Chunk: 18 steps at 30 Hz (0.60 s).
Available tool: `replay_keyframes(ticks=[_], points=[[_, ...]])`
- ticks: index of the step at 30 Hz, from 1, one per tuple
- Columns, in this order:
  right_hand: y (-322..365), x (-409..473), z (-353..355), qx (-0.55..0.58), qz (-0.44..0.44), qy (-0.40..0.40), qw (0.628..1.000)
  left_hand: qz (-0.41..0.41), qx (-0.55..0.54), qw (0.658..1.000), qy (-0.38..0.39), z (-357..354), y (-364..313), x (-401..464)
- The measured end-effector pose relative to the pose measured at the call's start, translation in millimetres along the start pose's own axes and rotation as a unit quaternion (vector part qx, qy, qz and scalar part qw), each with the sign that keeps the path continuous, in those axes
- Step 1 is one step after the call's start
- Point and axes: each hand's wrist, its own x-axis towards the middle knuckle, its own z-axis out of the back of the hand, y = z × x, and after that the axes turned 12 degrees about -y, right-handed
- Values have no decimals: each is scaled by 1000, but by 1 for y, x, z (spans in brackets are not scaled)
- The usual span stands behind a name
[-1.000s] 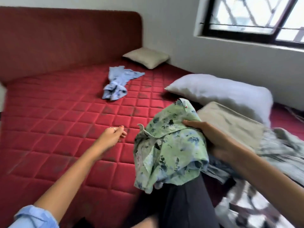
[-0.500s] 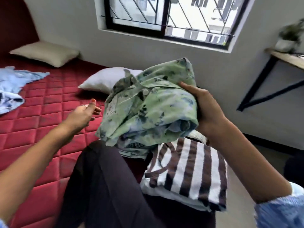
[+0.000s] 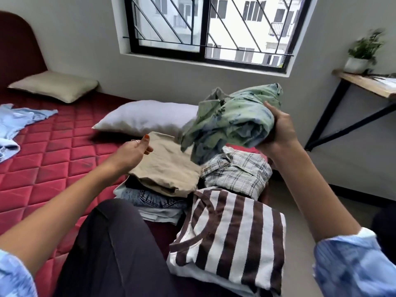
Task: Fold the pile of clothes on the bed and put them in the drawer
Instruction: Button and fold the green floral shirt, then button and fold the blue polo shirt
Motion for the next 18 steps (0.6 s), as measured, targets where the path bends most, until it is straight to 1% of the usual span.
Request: replay_keyframes(ticks=[2,4,5,6,7,8,9,10,12,15,16,18], points=[[-4,26,13,24,24,-3,999,-12,4,1000,3,-9,-7,9],[-17,59,46,36,51,-35,997,-14,7,1000,7,-16,-9,17],[-28,77,70,15,63,-60,996,-11,12,1000,11,-19,-8,21],[-42,91,94,-25,58,-95,994,-8,17,1000,14,-22,-6,23],[-56,98,117,-85,44,-161,982,-3,24,1000,17,-25,-3,24],[-72,104,141,-138,35,-231,962,0,35,999,20,-28,2,25],[-86,107,165,-192,35,-278,940,5,50,998,23,-31,6,25],[-96,109,183,-224,32,-297,928,10,63,998,29,-34,11,26],[-105,115,204,-283,33,-301,910,23,84,995,42,-41,20,28],[-95,131,208,-421,33,-294,858,38,104,992,61,-51,30,29],[-87,125,197,-474,34,-293,829,39,112,991,65,-55,31,29],[-71,118,183,-596,37,-302,743,35,129,989,70,-59,32,28]])
